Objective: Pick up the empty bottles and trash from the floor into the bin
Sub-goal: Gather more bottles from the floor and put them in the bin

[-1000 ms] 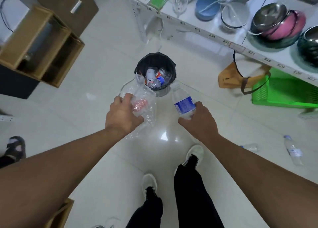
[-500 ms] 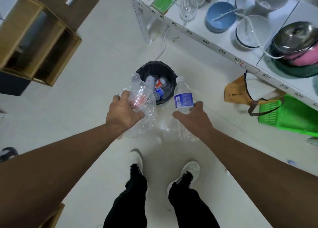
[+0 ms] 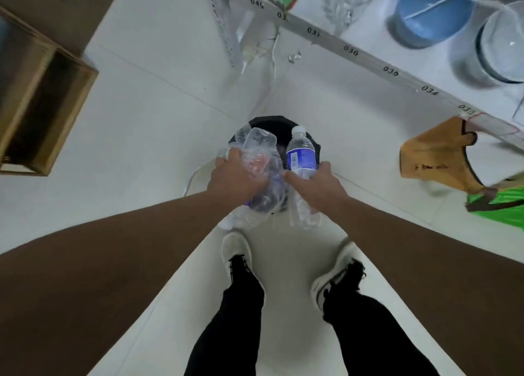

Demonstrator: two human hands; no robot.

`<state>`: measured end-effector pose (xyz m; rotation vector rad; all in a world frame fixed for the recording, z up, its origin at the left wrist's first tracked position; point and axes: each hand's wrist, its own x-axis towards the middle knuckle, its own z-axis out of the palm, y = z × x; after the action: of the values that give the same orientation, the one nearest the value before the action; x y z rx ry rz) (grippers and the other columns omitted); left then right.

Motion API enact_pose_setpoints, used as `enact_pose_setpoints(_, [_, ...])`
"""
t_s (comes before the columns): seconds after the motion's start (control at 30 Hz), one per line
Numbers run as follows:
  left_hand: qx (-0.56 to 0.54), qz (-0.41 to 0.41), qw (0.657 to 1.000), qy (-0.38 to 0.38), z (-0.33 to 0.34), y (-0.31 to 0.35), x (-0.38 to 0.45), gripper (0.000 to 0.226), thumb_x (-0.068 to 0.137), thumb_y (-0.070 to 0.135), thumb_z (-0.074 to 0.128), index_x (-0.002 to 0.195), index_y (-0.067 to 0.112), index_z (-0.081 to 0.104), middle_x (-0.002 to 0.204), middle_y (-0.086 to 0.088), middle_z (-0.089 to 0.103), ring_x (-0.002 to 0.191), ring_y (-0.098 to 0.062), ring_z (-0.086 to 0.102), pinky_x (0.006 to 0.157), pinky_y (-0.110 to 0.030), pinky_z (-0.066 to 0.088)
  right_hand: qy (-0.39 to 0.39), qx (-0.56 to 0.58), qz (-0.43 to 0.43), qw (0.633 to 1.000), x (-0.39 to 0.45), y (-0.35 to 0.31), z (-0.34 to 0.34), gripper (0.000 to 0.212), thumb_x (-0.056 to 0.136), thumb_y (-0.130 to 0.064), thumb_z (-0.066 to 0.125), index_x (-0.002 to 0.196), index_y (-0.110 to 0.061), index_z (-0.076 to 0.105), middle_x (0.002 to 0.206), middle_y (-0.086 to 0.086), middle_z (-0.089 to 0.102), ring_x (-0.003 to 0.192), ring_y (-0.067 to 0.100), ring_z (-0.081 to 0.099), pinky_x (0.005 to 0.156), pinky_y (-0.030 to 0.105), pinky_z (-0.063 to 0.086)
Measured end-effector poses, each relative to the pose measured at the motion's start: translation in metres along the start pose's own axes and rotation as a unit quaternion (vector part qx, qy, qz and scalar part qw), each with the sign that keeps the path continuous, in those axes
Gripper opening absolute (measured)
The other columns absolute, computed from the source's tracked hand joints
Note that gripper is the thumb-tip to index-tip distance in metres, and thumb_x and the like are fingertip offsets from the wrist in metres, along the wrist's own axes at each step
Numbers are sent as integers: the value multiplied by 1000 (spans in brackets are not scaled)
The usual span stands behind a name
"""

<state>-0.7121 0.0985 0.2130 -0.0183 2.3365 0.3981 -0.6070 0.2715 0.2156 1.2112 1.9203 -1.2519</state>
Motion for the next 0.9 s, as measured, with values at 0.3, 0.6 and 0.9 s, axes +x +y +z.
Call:
enact_pose_setpoints(0.3, [29,8,1000,4,39,12,54,86,88,70,58,160,29,33,160,-13,42,135,-41,55,110,-59,47,46,-121,-44,991,75,-10,30,74,98,-73,37,146,-19,49,143,13,47,120,40,60,97,47,49])
enact_pose_setpoints(0.6, [2,105,994,38,-23,43,-2,52,94,44,63,144,29,60,135,0,62,119,-24,64,103,-45,54,19,-129,-117,985,22,-16,-40,55,100,-54,53,147,-25,55,138,4,56,124,28,56,93,40,43])
enact_pose_setpoints(0.9, [25,186,982,-18,-58,70,-44,71,88,52,64,154,26,53,147,-3,61,133,-24,58,105,-38,45,14,-124,-113,986,-45,-1,-96,74,94,-66,58,158,-31,46,157,1,47,140,25,52,109,44,44])
